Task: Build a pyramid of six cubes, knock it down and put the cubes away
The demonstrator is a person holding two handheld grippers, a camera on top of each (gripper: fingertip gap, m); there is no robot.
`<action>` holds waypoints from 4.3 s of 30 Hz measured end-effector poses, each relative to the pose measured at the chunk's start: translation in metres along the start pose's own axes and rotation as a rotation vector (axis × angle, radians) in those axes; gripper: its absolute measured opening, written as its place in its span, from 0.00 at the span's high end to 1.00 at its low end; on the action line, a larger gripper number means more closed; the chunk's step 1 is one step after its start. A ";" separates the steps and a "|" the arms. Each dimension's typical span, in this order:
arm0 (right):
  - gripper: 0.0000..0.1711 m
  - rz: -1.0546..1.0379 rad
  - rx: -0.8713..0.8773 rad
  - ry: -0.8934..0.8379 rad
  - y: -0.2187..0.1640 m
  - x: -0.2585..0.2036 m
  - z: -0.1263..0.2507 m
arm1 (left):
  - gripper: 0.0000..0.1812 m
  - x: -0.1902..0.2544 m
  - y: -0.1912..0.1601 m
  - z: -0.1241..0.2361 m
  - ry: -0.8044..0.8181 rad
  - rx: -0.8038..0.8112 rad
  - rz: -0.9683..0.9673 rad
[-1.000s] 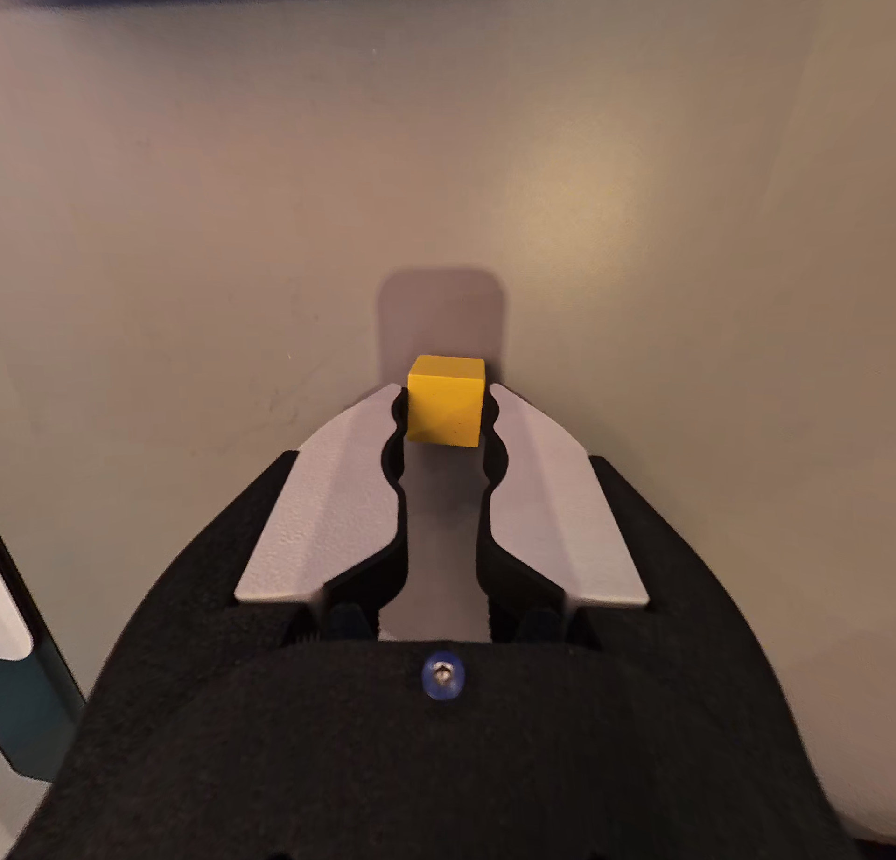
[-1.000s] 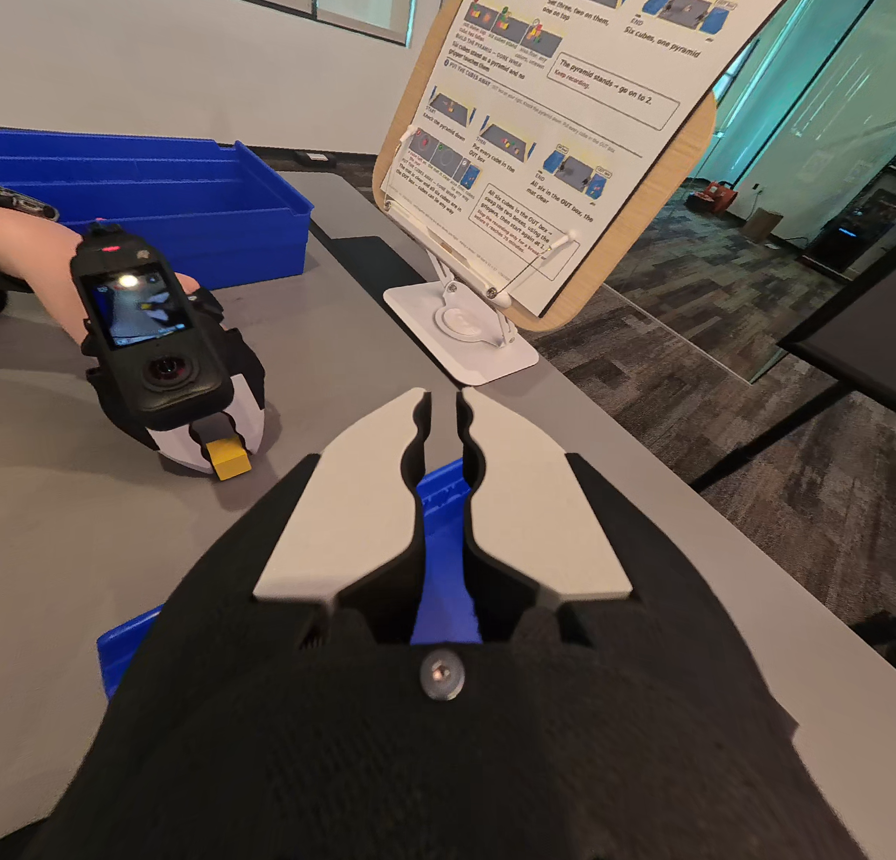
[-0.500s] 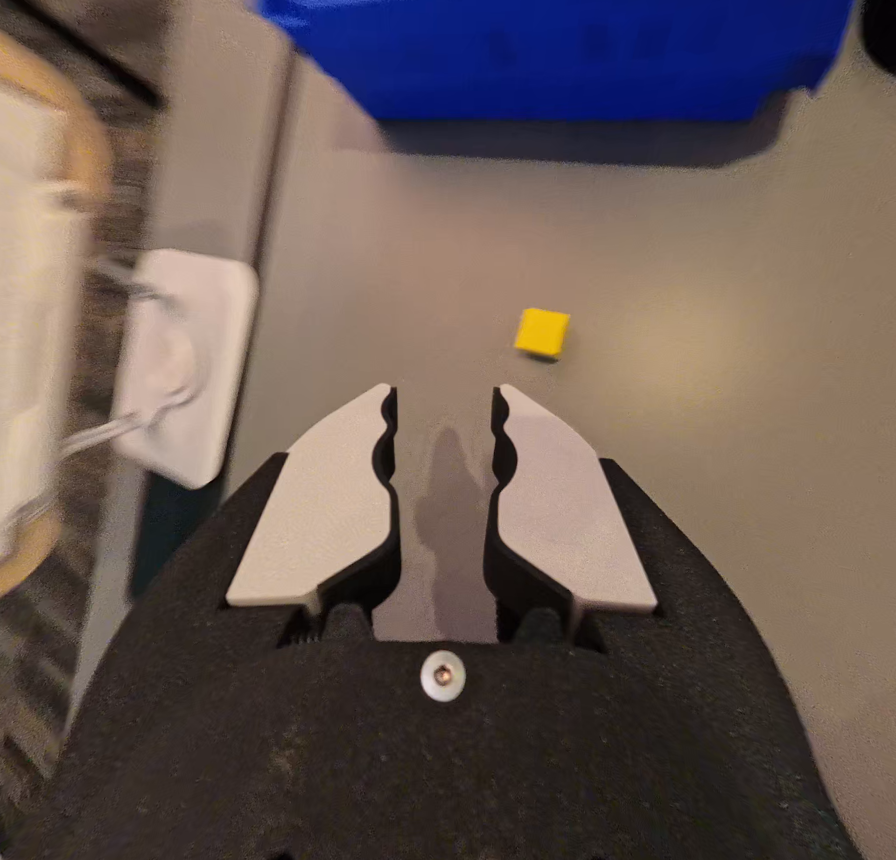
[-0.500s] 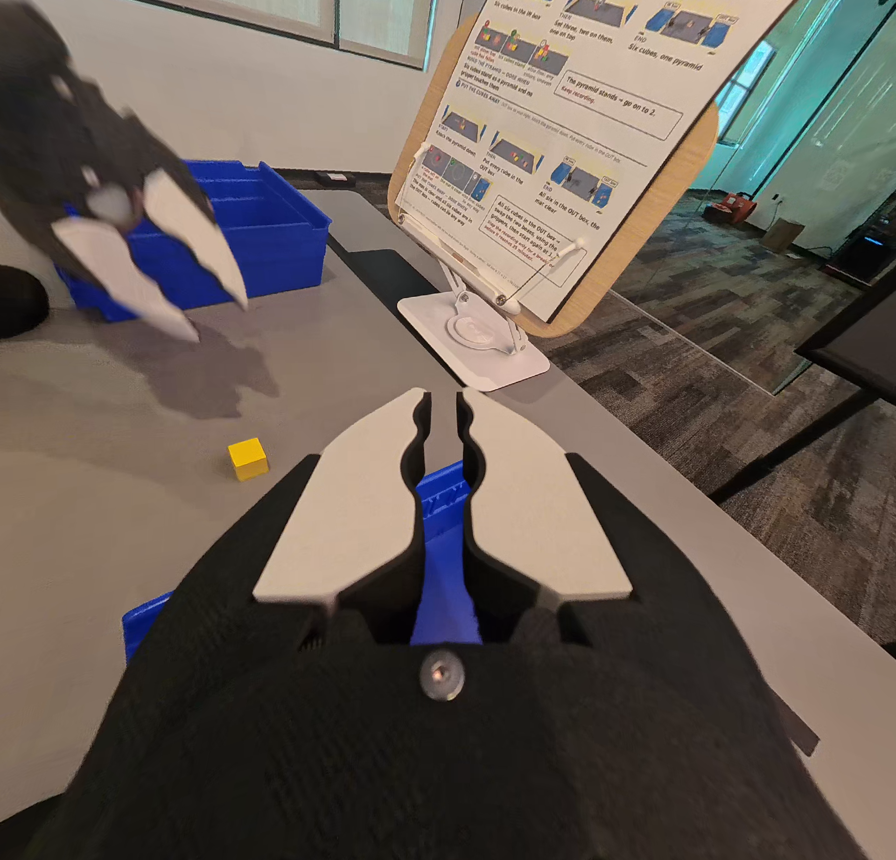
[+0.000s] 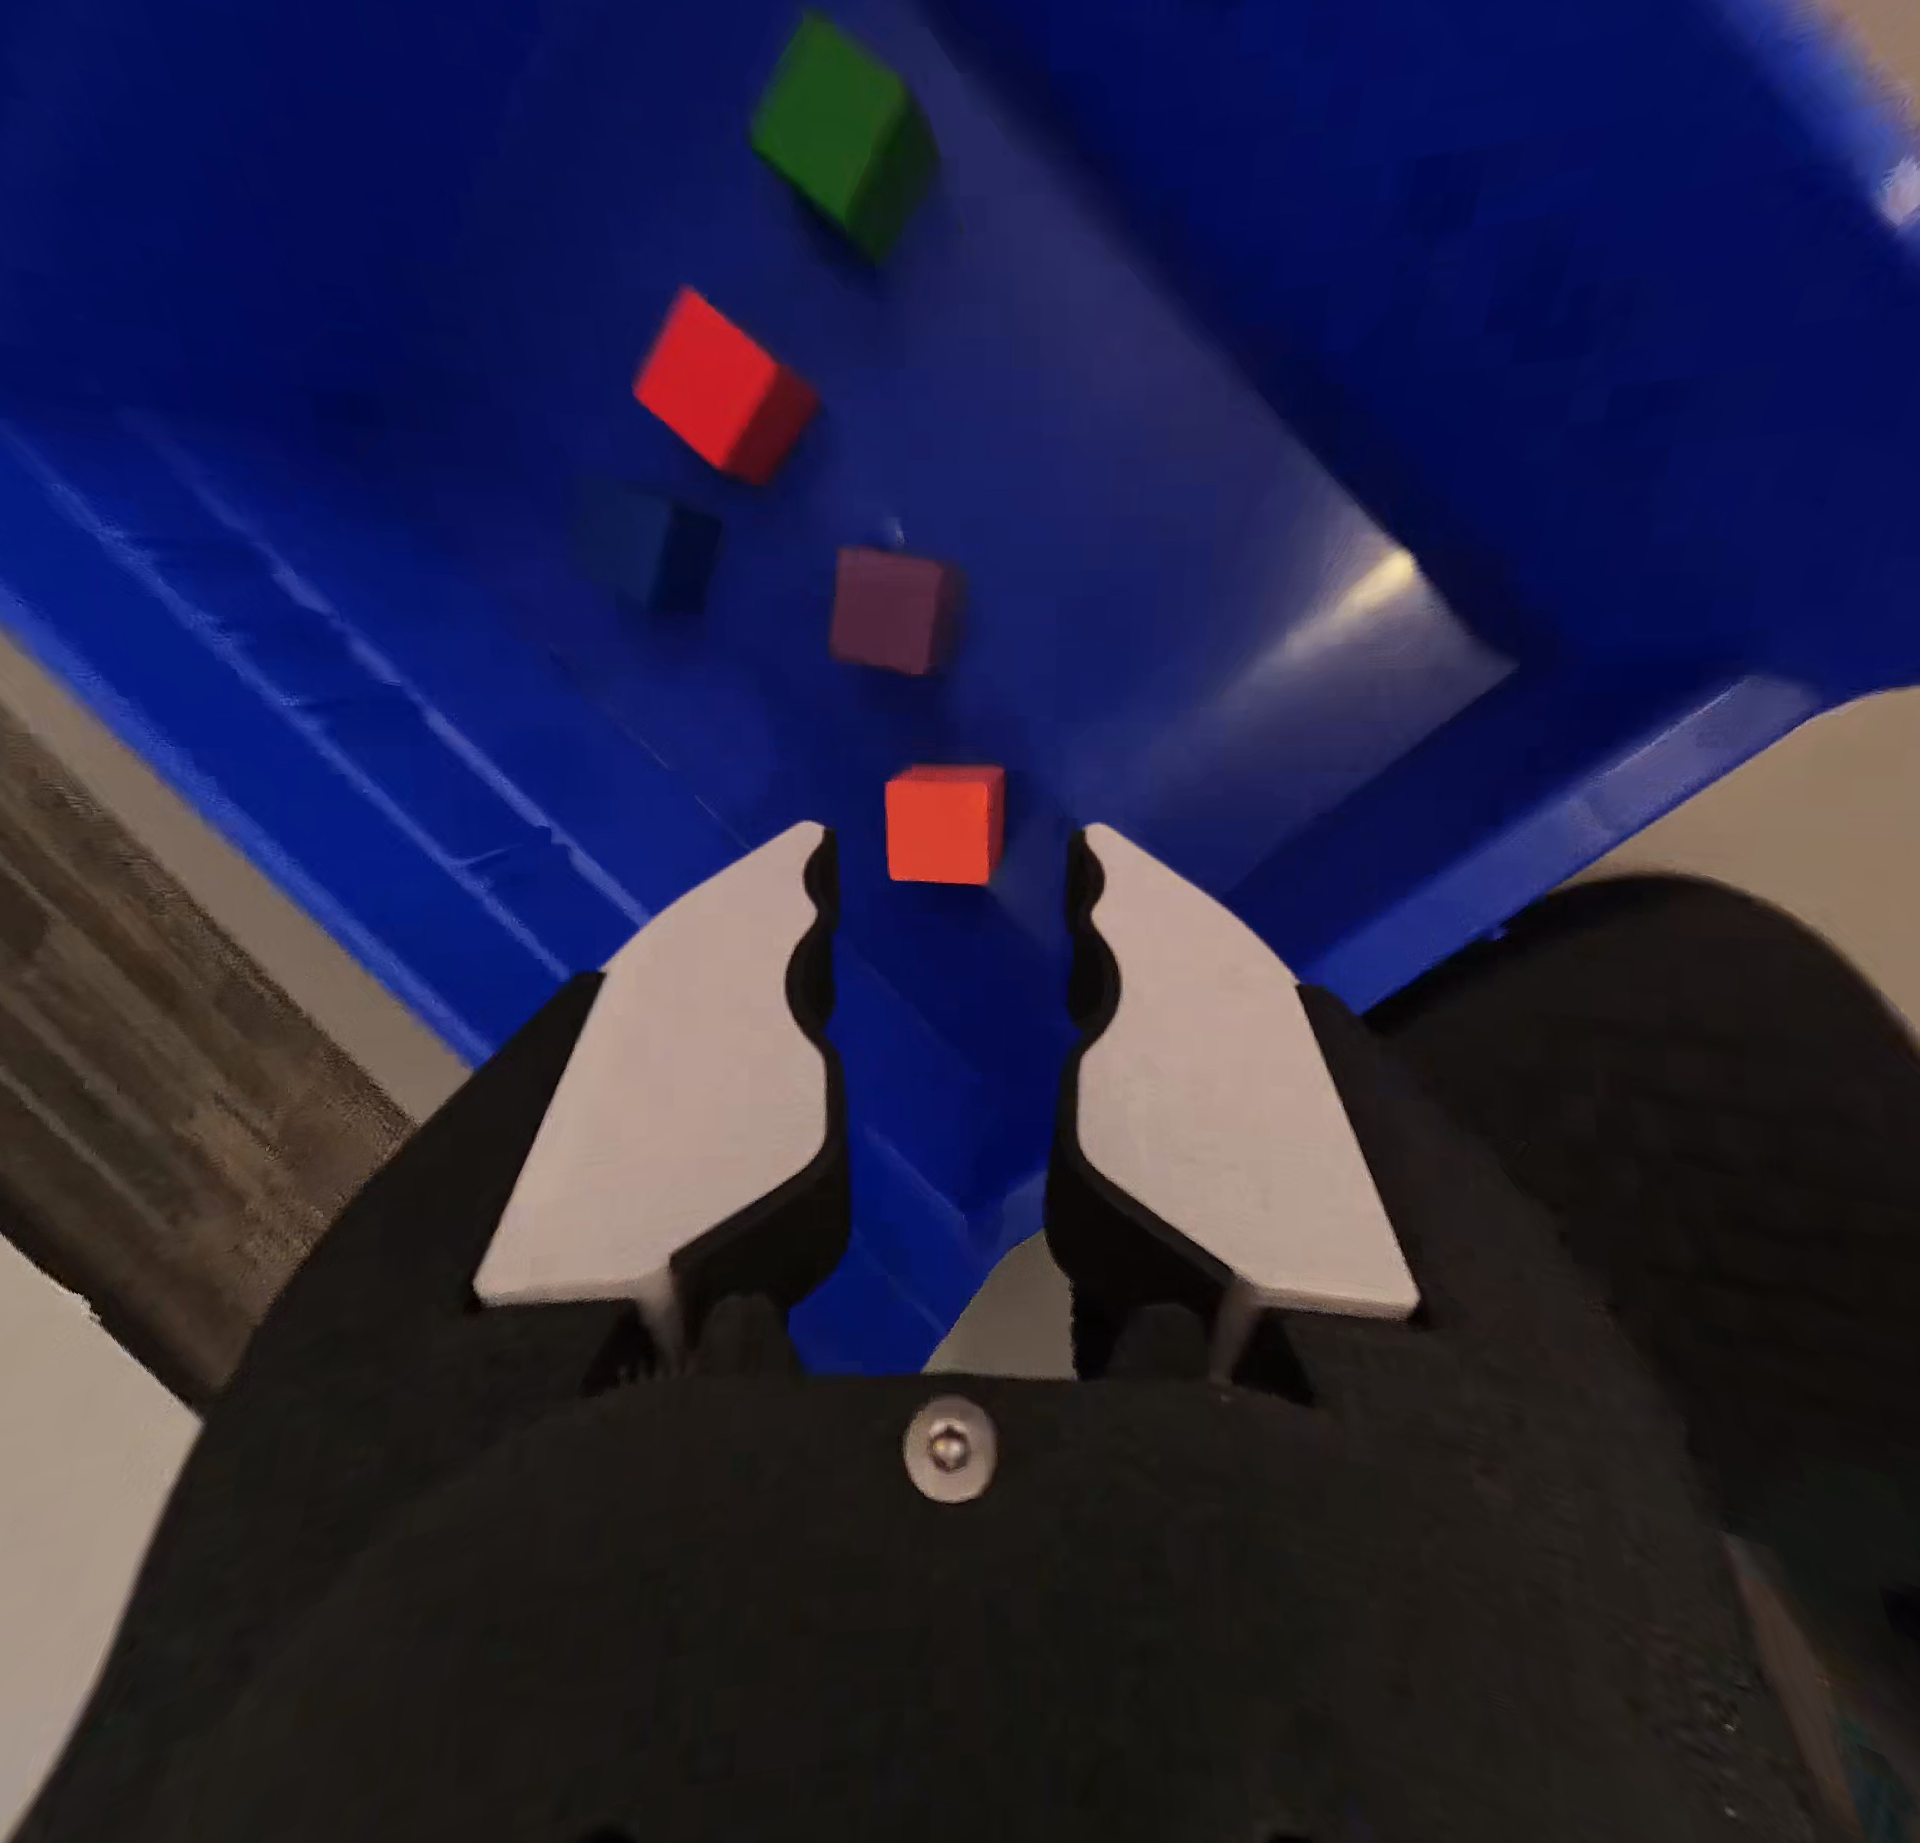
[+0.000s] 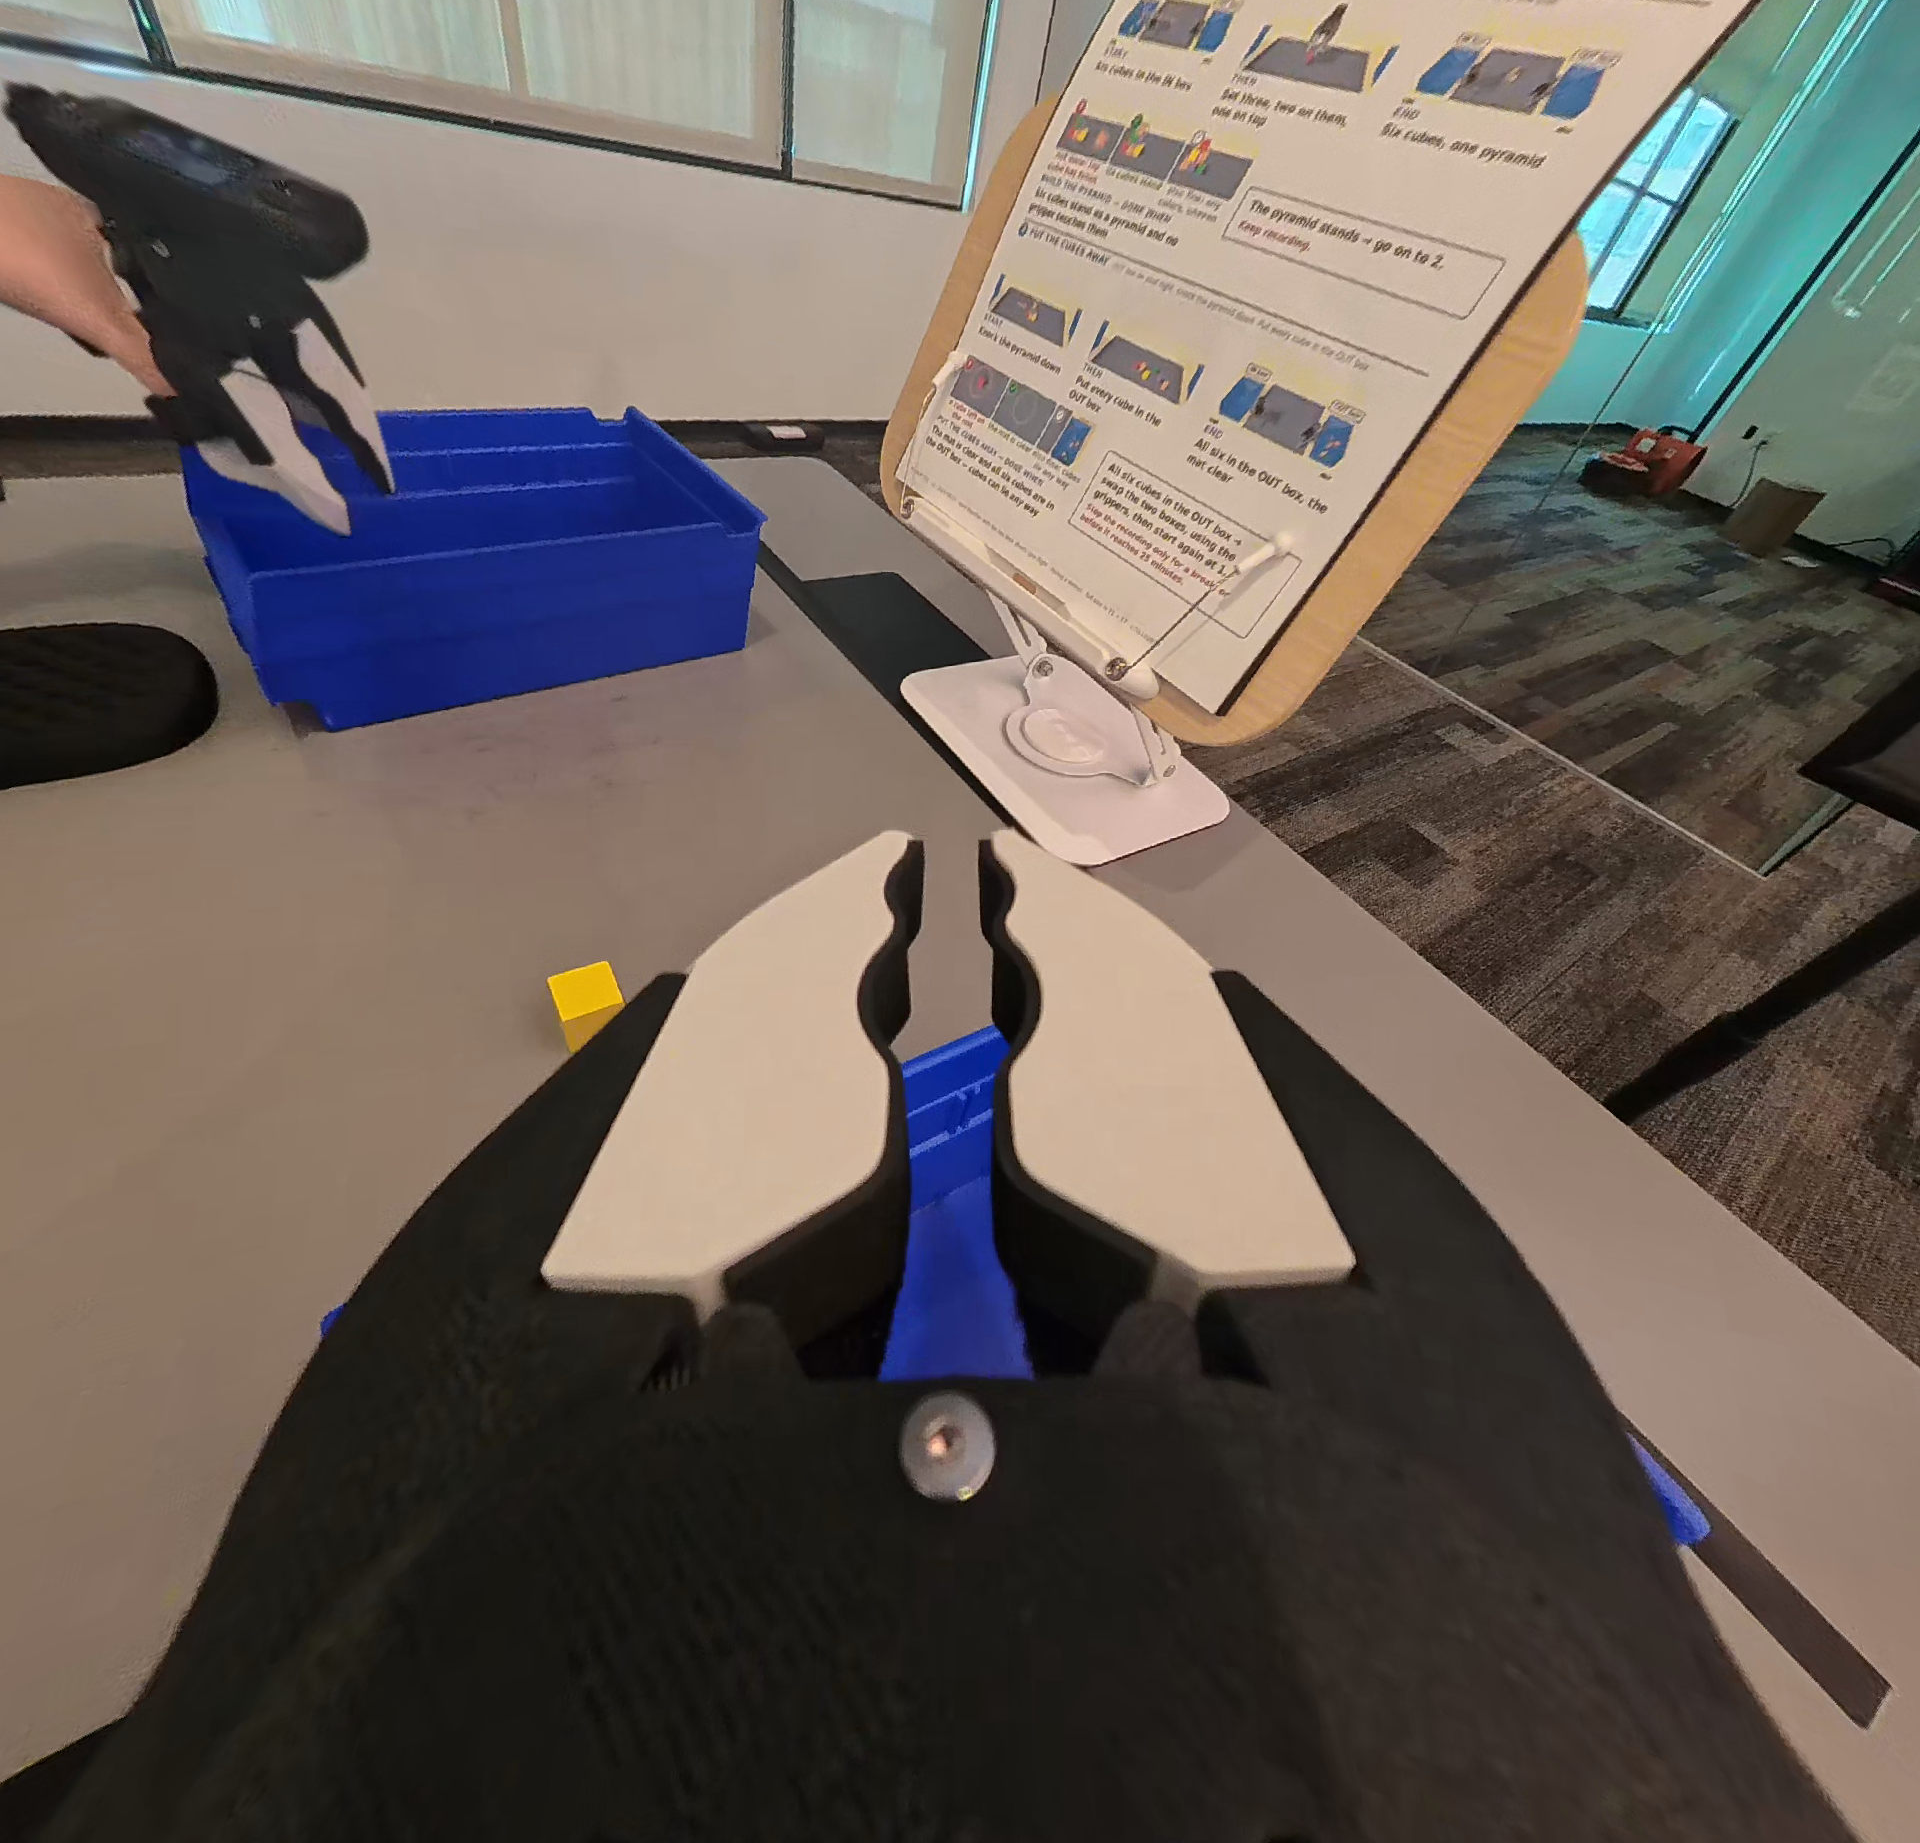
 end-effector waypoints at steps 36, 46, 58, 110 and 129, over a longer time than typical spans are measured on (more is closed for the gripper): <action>0.94 0.009 -0.031 0.030 0.000 -0.004 -0.004 | 0.85 0.135 0.131 0.098 0.032 0.419 -0.483; 0.94 0.035 -0.032 0.057 0.006 -0.010 -0.003 | 0.85 0.232 0.172 -0.036 -0.209 0.161 -0.675; 0.94 0.020 -0.041 0.089 0.005 -0.010 -0.004 | 0.85 0.250 0.197 -0.067 -0.258 0.049 -0.768; 0.94 0.021 -0.192 0.151 -0.014 -0.013 -0.022 | 0.73 0.263 0.207 -0.070 -0.295 0.017 -0.762; 0.94 -0.002 -0.143 0.156 -0.013 -0.011 -0.018 | 0.78 0.010 0.071 0.045 -0.026 0.234 -0.210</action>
Point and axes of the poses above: each gripper's, where its closed fingertips meet, z back along the fingers, y out of its top, x = y × z across the jaws, the point moved 9 cm from there along z, back along the fingers, and after that the axes turned 7 degrees about z, right-handed, at the moved point
